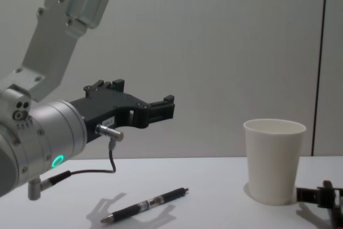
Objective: Place the pen into the pen holder.
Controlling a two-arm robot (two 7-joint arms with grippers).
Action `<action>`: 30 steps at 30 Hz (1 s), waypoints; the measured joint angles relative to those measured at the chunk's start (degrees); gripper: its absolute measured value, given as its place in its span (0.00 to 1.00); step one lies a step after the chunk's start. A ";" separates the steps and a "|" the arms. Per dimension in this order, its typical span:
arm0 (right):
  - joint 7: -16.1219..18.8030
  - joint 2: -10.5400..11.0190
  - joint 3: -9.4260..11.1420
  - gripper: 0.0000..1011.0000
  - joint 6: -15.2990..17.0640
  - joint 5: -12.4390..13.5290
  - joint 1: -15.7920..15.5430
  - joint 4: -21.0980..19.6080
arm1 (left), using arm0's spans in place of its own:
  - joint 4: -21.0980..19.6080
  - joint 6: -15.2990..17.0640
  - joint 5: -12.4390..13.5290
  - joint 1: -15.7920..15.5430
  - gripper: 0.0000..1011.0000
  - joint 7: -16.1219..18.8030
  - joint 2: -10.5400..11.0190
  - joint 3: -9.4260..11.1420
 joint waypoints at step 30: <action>-2.03 -0.99 0.13 0.54 -0.44 -0.30 -0.92 -0.29 | 0.00 0.00 0.00 0.00 0.99 0.00 0.00 0.00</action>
